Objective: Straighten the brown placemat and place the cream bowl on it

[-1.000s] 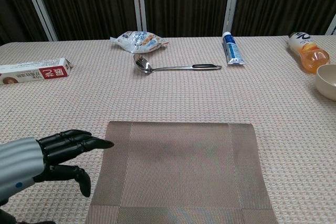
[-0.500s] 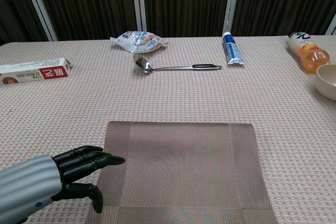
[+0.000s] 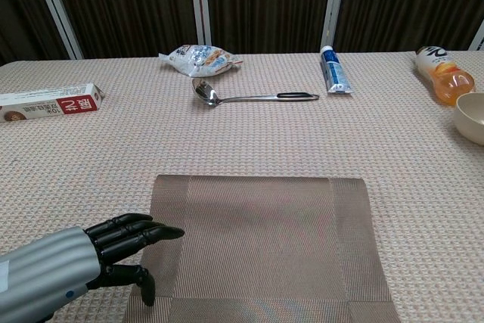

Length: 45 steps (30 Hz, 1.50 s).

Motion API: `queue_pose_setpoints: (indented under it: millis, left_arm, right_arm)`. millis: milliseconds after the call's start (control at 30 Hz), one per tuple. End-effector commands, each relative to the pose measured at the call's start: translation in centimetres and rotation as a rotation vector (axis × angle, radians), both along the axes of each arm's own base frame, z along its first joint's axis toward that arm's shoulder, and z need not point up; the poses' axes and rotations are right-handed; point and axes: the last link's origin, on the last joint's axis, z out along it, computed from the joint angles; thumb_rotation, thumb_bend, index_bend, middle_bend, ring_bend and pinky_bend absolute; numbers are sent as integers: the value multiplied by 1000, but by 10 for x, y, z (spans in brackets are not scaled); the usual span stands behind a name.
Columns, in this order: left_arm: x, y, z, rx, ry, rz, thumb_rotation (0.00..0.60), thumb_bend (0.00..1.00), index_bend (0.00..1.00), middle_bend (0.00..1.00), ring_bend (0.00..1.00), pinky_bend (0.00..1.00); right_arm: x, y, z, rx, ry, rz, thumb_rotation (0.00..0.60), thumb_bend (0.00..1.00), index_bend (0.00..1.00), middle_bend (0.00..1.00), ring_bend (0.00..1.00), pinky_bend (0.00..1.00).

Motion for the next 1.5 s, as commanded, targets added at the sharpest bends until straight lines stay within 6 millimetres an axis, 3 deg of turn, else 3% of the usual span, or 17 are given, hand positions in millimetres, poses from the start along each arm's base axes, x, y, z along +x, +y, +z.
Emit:
queue_pose_setpoints:
  millis: [33,267,533,867,1133,1500]
  left_arm:
    - [1,-1,-2,-2,-2,-5,600,215,390,0,0,0]
    - [3,-1,-5,-8,-5,-13,600,222,407,0,0,0]
    - [4,-1,-6,-12,-5,-13,600,335,412,0,0,0]
    - [5,-4,-8,-22,-2,-18,600,358,414,0,0,0]
    - [4,-7,-12,-35,0,-2,600,466,453,0,0,0]
    - [4,-4,-14,-46,-17,40,600,478,556,0,0,0]
  right_arm:
    - [0,0,0,0,0,0,600,0,0,0,0,0]
    - [0,0,0,1,0,1,600,0,0,0,0,0]
    - [0,0,0,2,1,2,600,0,0,0,0,0]
    - [0,0,0,1,1,2,600,0,0,0,0,0]
    - [0,0,1,3,-2,3,600,0,0,0,0,0]
    - [1,0,2,2,-7,8,600,0,0,0,0,0]
